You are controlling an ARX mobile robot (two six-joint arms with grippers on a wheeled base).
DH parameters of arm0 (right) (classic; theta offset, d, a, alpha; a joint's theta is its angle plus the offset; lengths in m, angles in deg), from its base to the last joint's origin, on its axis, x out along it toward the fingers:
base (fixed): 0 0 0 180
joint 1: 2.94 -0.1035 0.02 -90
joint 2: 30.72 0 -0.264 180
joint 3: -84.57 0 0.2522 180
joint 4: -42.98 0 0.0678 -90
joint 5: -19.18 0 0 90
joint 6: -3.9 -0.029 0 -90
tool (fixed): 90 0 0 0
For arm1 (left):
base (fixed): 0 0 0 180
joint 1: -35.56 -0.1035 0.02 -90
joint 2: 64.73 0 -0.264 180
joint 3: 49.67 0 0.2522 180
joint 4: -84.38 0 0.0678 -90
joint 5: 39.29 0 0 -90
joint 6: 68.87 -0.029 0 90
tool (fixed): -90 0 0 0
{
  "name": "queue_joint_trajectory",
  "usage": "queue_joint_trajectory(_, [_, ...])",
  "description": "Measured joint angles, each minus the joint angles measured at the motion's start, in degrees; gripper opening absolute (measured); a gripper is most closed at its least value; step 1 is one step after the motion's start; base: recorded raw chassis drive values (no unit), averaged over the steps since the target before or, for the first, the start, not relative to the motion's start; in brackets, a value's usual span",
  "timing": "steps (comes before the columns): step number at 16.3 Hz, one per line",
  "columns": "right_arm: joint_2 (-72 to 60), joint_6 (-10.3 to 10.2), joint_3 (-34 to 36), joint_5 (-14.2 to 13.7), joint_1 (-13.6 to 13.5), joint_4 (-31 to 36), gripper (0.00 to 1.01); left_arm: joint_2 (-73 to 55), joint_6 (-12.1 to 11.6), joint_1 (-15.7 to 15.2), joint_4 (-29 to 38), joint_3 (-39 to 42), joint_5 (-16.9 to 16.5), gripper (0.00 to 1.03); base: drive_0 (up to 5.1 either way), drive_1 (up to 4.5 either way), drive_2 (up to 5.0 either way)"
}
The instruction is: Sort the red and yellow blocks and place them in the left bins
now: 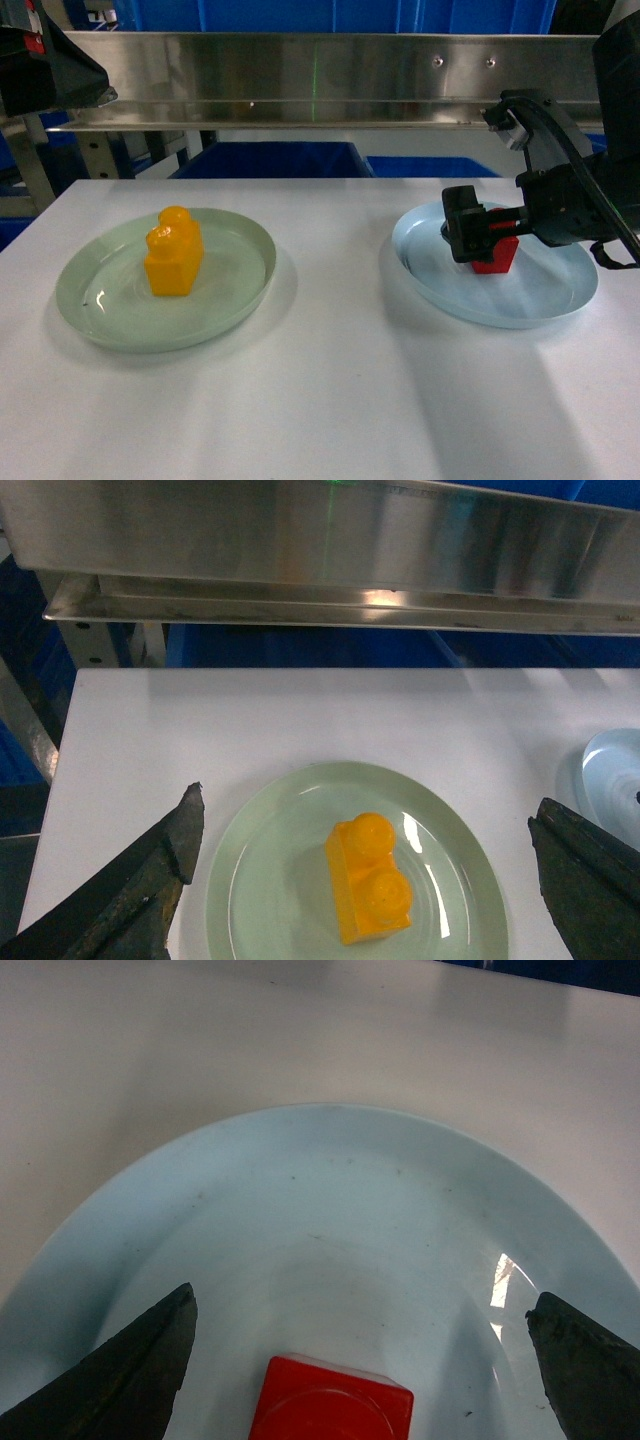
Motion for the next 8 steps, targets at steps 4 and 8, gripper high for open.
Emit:
queue_joint_trajectory(4, [-0.2, -0.02, 0.0, 0.02, -0.46, 0.26, 0.69, 0.0, 0.0, 0.0, 0.0, 0.0, 0.0, 0.98, 0.0, 0.0, 0.0])
queue_joint_trajectory(8, [-0.24, -0.02, 0.0, -0.17, -0.81, -0.13, 0.3, 0.0, 0.0, -0.02, 0.0, 0.0, 0.04, 0.98, 0.0, 0.0, 0.0])
